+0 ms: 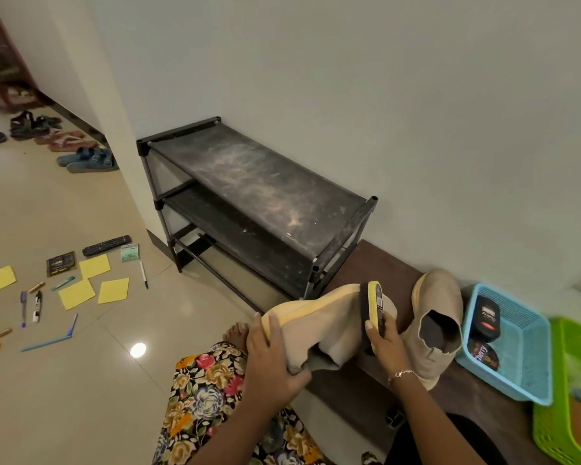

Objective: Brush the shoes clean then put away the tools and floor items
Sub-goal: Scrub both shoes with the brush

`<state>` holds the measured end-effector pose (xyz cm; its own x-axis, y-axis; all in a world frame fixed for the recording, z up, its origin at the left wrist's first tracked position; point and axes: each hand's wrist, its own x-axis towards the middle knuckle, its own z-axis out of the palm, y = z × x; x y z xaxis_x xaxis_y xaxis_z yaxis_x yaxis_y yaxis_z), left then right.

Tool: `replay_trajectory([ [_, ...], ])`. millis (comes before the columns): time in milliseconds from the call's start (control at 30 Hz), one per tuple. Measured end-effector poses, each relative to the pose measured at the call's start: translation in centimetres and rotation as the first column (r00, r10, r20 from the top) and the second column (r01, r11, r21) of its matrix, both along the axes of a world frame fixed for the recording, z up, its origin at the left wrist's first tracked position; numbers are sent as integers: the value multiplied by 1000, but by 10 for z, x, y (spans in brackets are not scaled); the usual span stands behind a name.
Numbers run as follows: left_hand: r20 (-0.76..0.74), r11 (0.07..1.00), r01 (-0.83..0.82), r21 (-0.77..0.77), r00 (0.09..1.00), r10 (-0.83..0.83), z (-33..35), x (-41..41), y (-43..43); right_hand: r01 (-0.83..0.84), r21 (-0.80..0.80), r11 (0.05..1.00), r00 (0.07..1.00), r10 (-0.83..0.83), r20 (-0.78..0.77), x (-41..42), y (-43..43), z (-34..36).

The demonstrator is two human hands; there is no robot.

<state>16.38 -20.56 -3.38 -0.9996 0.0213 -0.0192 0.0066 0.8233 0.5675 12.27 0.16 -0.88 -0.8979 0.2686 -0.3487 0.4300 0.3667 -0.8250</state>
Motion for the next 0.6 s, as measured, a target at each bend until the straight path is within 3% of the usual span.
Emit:
replay_trajectory([
  [100, 170, 999, -10, 40, 986, 3, 2, -11, 5, 24, -52, 998, 1000, -24, -6, 3, 4, -5],
  [167, 185, 998, -54, 29, 982, 47, 2, -19, 7, 16, -51, 999, 1000, -16, -4, 1, 5, -7],
  [267, -42, 981, -190, -32, 981, 189, 4, -22, 14, -29, -28, 999, 999, 30, 20, -1, 4, -9],
  [333, -195, 950, -265, 164, 935, 295, 8, -14, 27, -64, 27, 998, 998, 63, 30, -1, 3, -13],
  [433, -199, 878, -268, 396, 909, 367, 12, 2, 46, -49, 25, 998, 998, 49, 33, 2, 0, -21],
  [533, -194, 911, -272, 310, 920, 341, 2, -1, 49, -40, -10, 999, 999, 41, 29, 2, 0, -23],
  [600, -169, 878, -301, 373, 908, 384, 6, -11, 49, -3, -59, 998, 1000, 3, 4, 2, 2, -22],
])
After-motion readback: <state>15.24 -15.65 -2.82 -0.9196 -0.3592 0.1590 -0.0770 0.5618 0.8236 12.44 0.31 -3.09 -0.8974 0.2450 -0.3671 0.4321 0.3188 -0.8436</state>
